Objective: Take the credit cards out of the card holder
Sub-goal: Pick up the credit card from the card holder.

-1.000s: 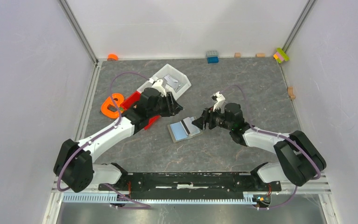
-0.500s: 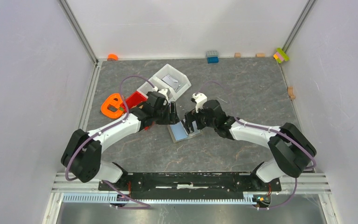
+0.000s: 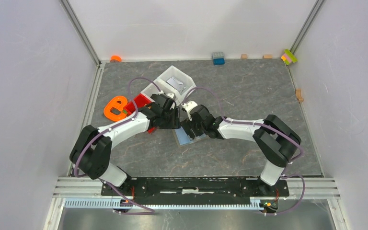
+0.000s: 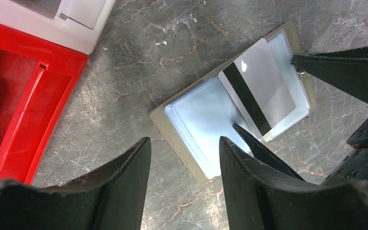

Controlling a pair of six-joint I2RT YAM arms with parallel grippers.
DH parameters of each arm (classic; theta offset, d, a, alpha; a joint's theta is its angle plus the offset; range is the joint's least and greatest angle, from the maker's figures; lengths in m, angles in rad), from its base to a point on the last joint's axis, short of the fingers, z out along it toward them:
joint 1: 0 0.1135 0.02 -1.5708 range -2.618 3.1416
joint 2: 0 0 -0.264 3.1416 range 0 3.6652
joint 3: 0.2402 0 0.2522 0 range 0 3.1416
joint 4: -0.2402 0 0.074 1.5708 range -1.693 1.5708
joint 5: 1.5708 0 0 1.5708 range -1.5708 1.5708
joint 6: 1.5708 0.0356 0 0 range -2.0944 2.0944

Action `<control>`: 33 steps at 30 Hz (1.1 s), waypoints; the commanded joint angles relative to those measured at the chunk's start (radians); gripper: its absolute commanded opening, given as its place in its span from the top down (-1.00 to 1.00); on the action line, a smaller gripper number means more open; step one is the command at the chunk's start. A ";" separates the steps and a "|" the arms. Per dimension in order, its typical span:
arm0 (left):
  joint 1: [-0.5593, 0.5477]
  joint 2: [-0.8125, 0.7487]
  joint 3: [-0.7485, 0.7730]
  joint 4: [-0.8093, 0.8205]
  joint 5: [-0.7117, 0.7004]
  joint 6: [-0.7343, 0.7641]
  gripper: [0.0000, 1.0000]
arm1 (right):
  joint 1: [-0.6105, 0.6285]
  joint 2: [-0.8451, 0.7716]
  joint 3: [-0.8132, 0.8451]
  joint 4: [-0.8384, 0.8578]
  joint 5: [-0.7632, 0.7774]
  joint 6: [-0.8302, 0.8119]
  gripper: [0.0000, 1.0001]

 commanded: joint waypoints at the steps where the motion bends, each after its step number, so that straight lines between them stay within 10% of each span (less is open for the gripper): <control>1: -0.004 -0.001 0.044 -0.012 -0.024 0.041 -0.21 | 0.000 0.028 0.043 -0.051 0.064 -0.015 -0.73; 33: -0.005 0.050 0.068 -0.002 0.077 0.053 0.01 | -0.040 -0.118 -0.091 0.102 -0.072 0.045 0.14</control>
